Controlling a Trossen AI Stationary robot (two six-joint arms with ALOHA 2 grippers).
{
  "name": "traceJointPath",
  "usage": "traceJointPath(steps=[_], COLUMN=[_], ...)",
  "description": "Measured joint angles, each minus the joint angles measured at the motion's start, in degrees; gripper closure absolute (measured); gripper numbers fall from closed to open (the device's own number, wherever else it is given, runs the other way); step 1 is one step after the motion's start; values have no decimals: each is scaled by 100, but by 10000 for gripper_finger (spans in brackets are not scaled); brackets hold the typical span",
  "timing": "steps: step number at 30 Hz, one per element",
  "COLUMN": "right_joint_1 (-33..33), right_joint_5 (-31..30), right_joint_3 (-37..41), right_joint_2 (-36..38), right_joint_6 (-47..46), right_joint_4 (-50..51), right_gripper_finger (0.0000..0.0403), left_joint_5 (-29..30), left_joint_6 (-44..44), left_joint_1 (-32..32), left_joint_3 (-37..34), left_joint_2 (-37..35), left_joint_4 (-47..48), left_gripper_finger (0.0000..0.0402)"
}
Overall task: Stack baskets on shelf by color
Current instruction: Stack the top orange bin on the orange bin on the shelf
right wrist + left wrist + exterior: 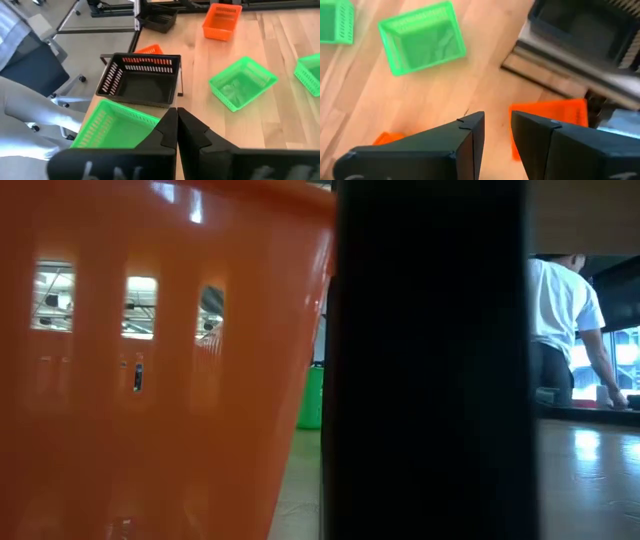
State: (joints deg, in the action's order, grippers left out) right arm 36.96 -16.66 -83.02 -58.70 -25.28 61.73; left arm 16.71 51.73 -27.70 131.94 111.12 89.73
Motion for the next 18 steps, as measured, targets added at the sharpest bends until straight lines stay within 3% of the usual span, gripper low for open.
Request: traceJointPath(steps=[7, 18], right_joint_1=[-258, -766], right_joint_5=[-18, 127], right_joint_3=[0, 0], right_joint_2=[-302, -420], right_joint_6=[-53, -156], right_joint_4=[11, 9], right_gripper_finger=[401, 401], left_joint_5=[-401, -432], left_joint_6=[-72, 622], left_joint_1=[-130, -344], left_joint_3=[-563, -2243], left_joint_2=[-161, -446], left_joint_4=[23, 27], left_gripper_finger=[315, 315])
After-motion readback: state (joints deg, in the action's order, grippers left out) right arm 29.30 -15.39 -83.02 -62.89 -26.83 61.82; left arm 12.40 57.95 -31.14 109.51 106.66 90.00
